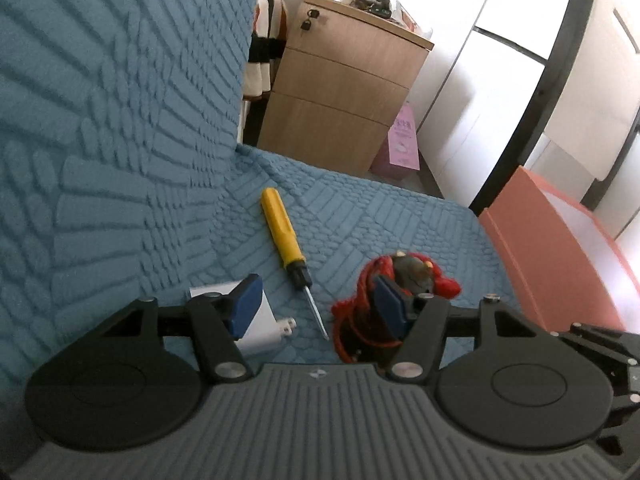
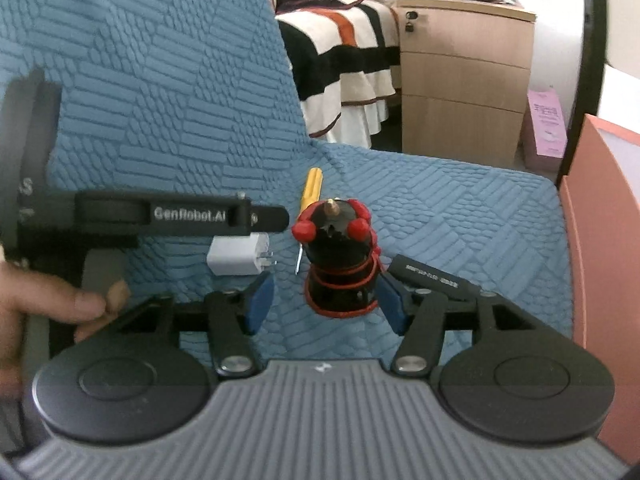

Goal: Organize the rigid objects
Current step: 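Close the right tool on the red-and-black figure while the left tool approaches the screwdriver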

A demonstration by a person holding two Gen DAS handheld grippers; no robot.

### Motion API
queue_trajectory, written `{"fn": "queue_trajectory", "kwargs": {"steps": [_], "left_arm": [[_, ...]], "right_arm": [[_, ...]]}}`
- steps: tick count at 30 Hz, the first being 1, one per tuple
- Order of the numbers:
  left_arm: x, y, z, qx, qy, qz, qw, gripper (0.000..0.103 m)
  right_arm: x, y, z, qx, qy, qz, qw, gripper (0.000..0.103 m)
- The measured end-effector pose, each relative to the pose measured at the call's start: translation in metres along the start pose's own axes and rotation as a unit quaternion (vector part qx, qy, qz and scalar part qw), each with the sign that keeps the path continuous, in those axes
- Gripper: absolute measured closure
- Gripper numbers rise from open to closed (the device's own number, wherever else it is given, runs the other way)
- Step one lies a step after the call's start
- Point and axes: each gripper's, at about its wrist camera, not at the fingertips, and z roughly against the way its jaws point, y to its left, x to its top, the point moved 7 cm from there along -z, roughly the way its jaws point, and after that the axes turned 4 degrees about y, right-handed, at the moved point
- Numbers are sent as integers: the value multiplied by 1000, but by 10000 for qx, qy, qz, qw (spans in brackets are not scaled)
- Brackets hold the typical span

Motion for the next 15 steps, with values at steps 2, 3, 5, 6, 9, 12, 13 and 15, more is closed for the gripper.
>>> {"fn": "queue_trajectory", "kwargs": {"steps": [2, 3, 5, 6, 9, 12, 13, 15], "left_arm": [[3, -1, -6, -86, 97, -16, 9999, 39], [4, 0, -8, -82, 117, -12, 9999, 40], [7, 0, -12, -53, 114, -43, 9999, 42], [8, 0, -15, -39, 124, -52, 9999, 43], [10, 0, -22, -84, 202, -28, 9998, 49], [12, 1, -28, -47, 295, -38, 9995, 51], [13, 1, -31, -17, 331, -38, 9994, 51], [16, 2, -36, 9, 407, -12, 9992, 53]], "right_arm": [[2, 0, -8, 2, 54, 56, 10000, 44], [4, 0, -12, 15, 56, 79, 10000, 44], [7, 1, -19, 36, 70, 158, 9998, 44], [8, 2, -23, 27, 80, 197, 9998, 44], [12, 2, -35, -16, 114, 241, 9996, 44], [16, 1, -45, -98, 111, 318, 9994, 44], [17, 0, -48, -140, 106, 347, 9992, 44], [18, -3, -55, -209, 125, 326, 9992, 43]]}}
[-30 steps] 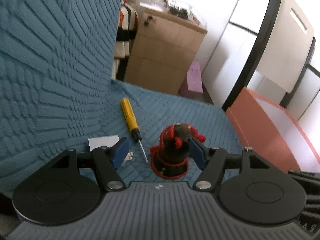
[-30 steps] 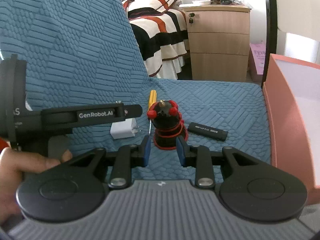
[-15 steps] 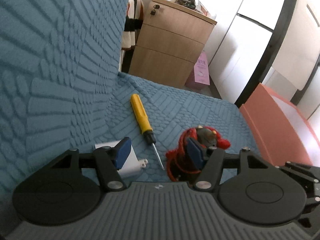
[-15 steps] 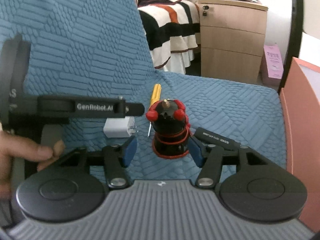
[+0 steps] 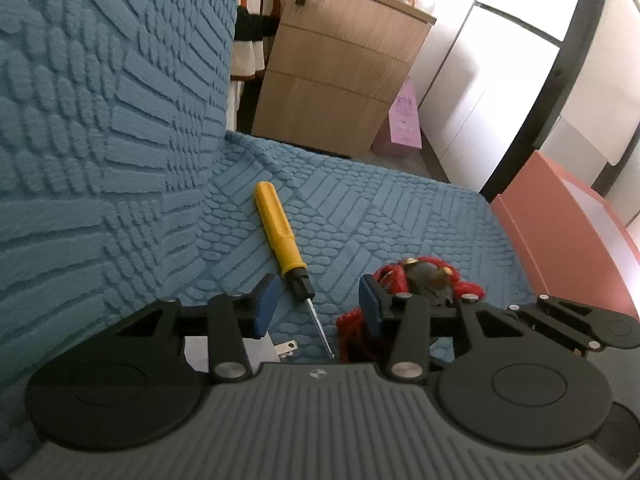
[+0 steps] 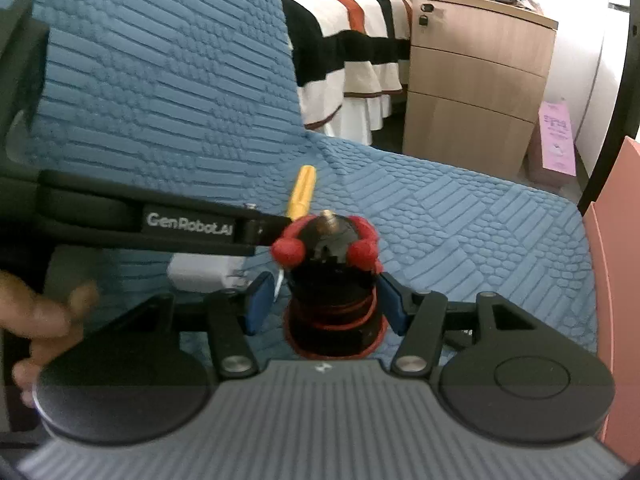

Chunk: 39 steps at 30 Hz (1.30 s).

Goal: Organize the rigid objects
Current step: 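Close the right tool on the red-and-black figure while the left tool approaches the screwdriver, then close the left tool on the yellow screwdriver handle while the right tool holds the figure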

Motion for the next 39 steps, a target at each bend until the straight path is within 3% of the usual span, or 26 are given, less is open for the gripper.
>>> {"fn": "queue_trajectory", "kwargs": {"steps": [13, 28, 31, 36, 39], "left_arm": [[8, -8, -25, 87, 174, -89, 9998, 53], [11, -11, -33, 267, 237, -205, 9992, 53], [11, -11, -41, 346, 293, -270, 9986, 62], [4, -5, -56, 609, 431, -264, 9969, 64], [2, -9, -60, 843, 351, -583, 9941, 71]], "right_arm": [[4, -17, -5, 2, -18, -602, 9982, 46], [0, -34, 4, -447, 229, -561, 9972, 46], [-3, -37, 8, -509, 284, -578, 9966, 46], [-8, -39, 15, -472, 309, -686, 9960, 46], [-9, -41, 16, -457, 320, -708, 9959, 46]]}}
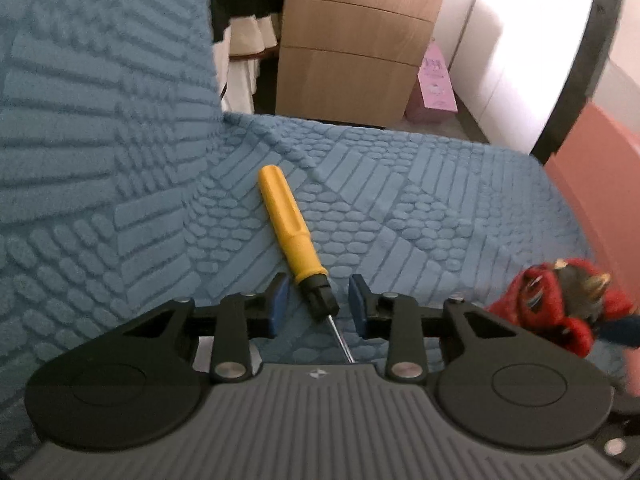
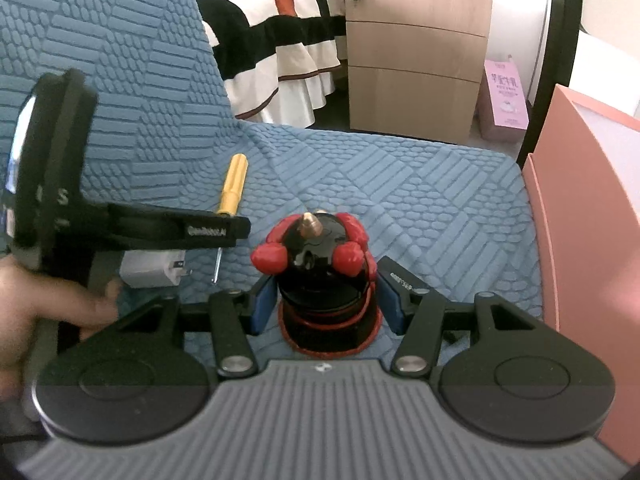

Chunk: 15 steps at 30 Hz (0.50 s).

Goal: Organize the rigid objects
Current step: 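Close the left tool on the yellow screwdriver handle while the right tool holds the figure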

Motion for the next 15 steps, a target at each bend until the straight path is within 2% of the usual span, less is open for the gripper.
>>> {"fn": "queue_trajectory", "kwargs": {"steps": [2, 4, 13, 15], "left_arm": [[-1, -2, 0, 171, -49, -127, 9998, 76], [-2, -1, 1, 145, 4, -72, 9999, 77], [-11, -19, 32, -457, 104, 235, 9986, 81], [-18, -28, 37, -634, 185, 174, 9977, 81]], "right_arm": [[-1, -1, 1, -2, 18, -2, 10000, 46], [-2, -2, 2, -3, 30, -11, 10000, 46], [-13, -11, 14, -69, 67, -86, 9999, 46], [-18, -13, 18, -93, 78, -97, 9999, 46]]}}
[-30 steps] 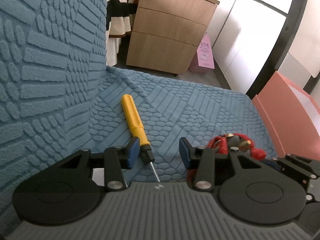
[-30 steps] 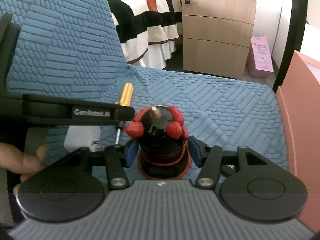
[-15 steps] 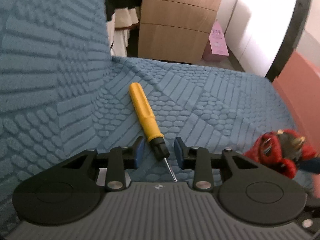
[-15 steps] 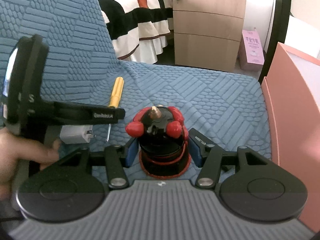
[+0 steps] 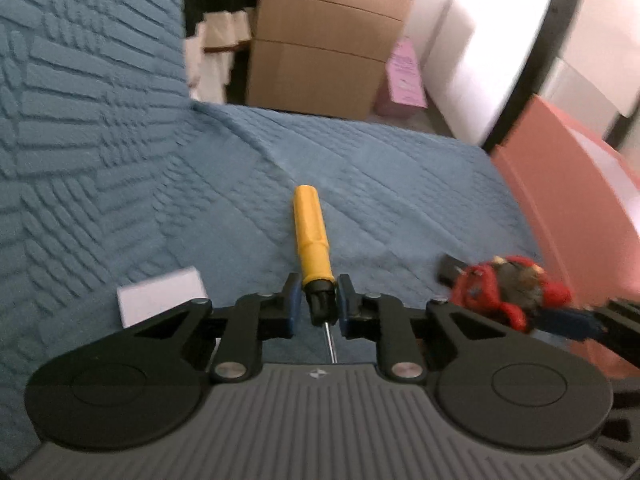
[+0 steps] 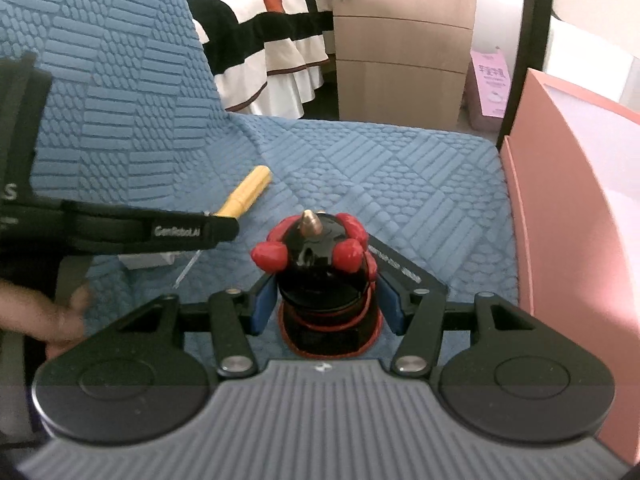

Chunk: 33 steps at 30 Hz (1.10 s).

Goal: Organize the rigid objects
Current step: 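Close the left tool on the yellow screwdriver handle while the right tool holds the figure, then lift the yellow screwdriver with the left tool while the right tool holds the figure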

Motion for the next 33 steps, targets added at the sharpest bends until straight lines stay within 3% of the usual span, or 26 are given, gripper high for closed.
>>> {"fn": "queue_trajectory", "kwargs": {"steps": [9, 13, 17, 33], "left_arm": [[-37, -14, 24, -211, 188, 121, 9995, 81], [-45, -13, 16, -139, 397, 50, 9991, 81], [-46, -12, 8, -229, 564, 162, 9980, 81], [-39, -11, 3, -385, 529, 385, 9971, 80]], "right_arm": [[-23, -5, 20, -156, 145, -123, 9997, 46], [-31, -6, 26, -146, 178, -179, 9996, 46], [-31, -9, 25, -123, 163, -229, 9995, 45], [-26, -9, 13, 62, 161, -351, 9992, 42]]}}
